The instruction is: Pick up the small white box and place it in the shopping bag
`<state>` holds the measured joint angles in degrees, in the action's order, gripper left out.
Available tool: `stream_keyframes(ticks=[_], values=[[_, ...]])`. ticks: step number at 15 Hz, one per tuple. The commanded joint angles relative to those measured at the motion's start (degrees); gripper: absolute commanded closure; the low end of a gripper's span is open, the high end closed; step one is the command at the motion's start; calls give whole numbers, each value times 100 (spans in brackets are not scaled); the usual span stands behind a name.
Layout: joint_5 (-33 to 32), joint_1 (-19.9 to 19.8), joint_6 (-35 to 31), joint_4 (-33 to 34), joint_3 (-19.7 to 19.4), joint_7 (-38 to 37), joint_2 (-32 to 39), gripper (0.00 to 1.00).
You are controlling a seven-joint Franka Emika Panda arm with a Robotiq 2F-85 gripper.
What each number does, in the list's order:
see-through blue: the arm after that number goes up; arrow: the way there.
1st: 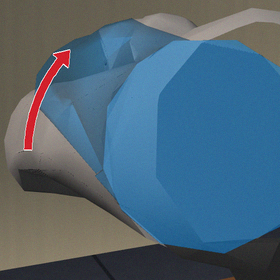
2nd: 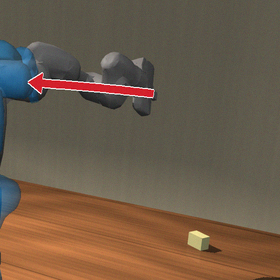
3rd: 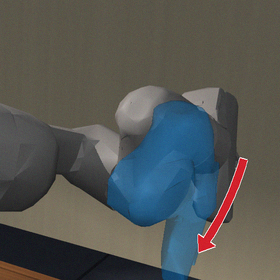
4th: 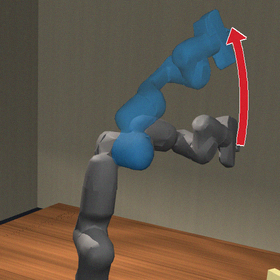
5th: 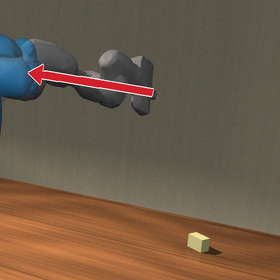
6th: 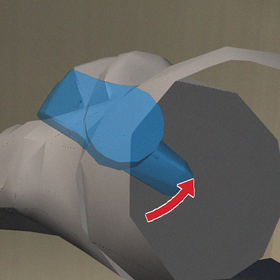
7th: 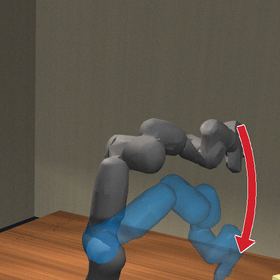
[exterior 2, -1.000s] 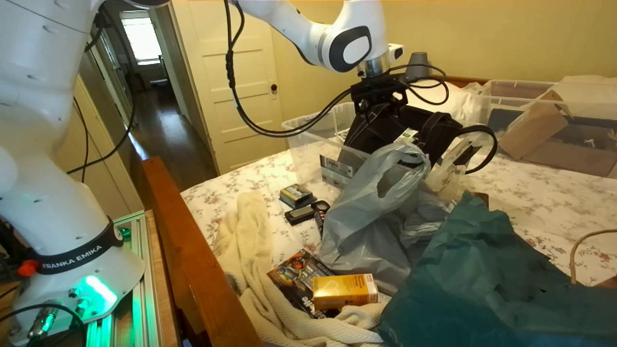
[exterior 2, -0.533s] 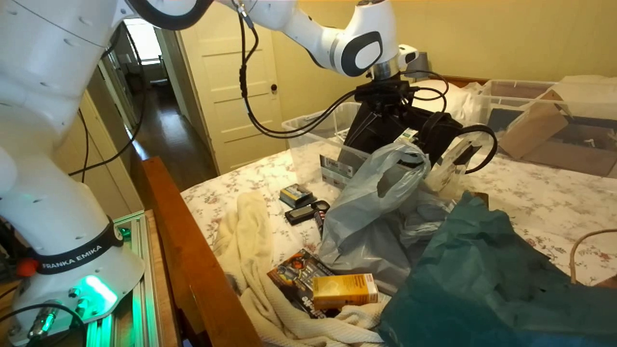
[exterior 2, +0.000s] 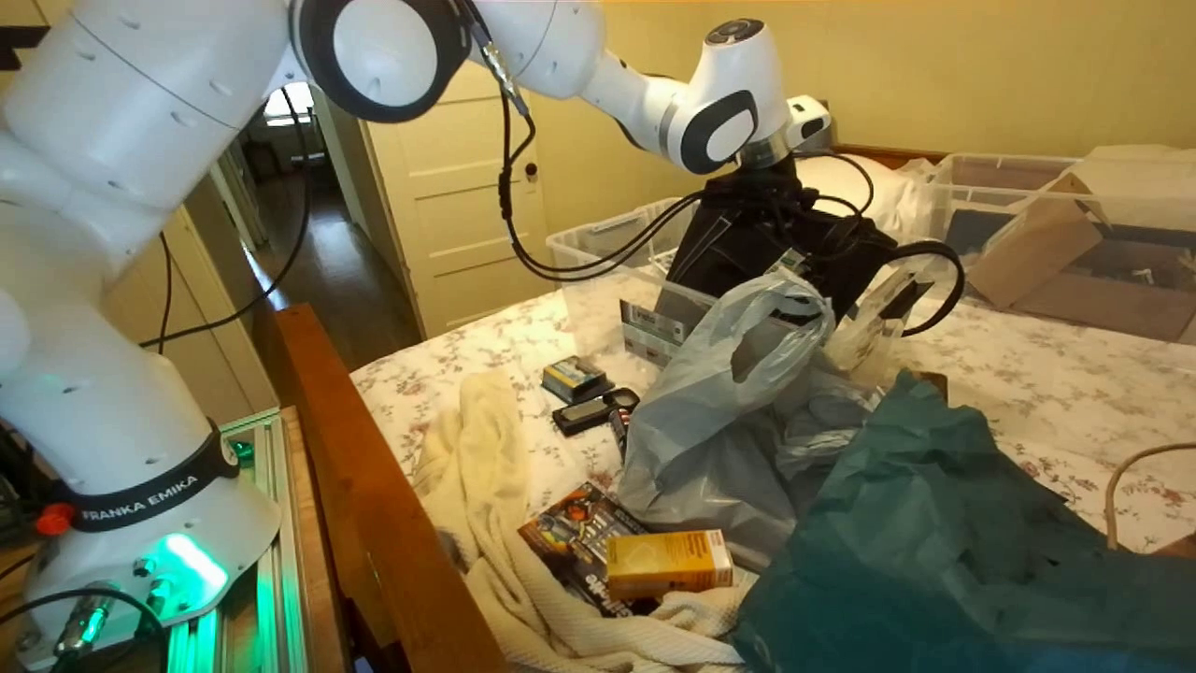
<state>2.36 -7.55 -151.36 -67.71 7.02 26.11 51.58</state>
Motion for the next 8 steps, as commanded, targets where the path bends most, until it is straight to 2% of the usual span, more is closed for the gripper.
stream_keyframes(ticks=[1,5,8], values=[[-4,18,-201,805,25,-305,608,100],[-30,12,-202,1207,26,-402,917,100],[-153,65,-35,1291,-160,-528,930,100]])
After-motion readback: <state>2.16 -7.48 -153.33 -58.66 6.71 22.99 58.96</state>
